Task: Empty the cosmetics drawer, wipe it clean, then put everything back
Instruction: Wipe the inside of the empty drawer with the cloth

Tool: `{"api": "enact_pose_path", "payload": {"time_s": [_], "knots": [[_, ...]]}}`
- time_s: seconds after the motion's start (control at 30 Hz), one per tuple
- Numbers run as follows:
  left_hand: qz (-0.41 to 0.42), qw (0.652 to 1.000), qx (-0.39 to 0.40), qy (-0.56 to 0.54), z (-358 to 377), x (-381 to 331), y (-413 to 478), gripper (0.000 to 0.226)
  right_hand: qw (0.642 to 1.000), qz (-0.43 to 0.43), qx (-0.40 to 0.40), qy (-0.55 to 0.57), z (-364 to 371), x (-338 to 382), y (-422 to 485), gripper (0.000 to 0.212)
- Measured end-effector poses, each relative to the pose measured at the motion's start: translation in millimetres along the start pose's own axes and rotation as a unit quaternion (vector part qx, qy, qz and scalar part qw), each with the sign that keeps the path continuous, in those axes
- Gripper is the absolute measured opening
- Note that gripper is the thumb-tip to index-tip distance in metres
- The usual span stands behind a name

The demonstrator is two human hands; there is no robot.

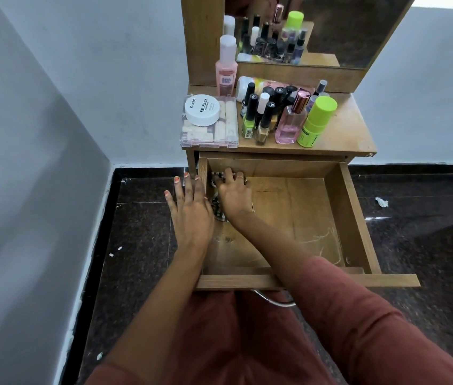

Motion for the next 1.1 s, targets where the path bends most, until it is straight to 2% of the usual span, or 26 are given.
{"api": "enact_pose_path", "payload": {"time_s": [0.13, 0.4, 0.63, 0.7, 0.8, 0.97, 1.1], "knots": [[0.001, 1.000, -0.001, 0.001, 1, -1, 1, 0.049, 0.999, -0.023, 0.021, 0.028, -2, 3, 2, 0.044], [0.001, 1.000, 0.001, -0.008, 2, 0, 1, 0.050, 0.983, -0.142, 0.087, 0.073, 4, -7, -31, 0.042], [-0.002, 1.000, 0.022, -0.016, 4, 1, 0, 0.050, 0.995, -0.062, 0.046, 0.060, -4, -16, -1, 0.043], [-0.002, 1.000, 0.024, -0.017, 5, 1, 0, 0.049, 0.995, -0.066, 0.049, 0.064, -2, -11, 0, 0.043], [0.001, 1.000, 0.015, -0.013, 4, 1, -1, 0.049, 0.988, -0.117, 0.056, 0.090, 0, -4, -12, 0.038], [0.017, 1.000, 0.007, 0.006, 3, -1, 2, 0.049, 0.962, -0.203, 0.142, 0.113, 10, -2, -50, 0.023], [0.050, 0.997, 0.011, 0.054, 2, 0, 5, 0.049, 0.927, -0.267, 0.232, 0.125, 18, 6, -83, 0.049]]}}
Point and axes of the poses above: each hand's wrist, its own y-axis towards the middle knuckle, its own z-axis out of the palm, x = y × z, the point moved 8 cm from there along y, towards the middle knuckle, and after that the axes turned 12 degrees about y, right-handed, at the moved point
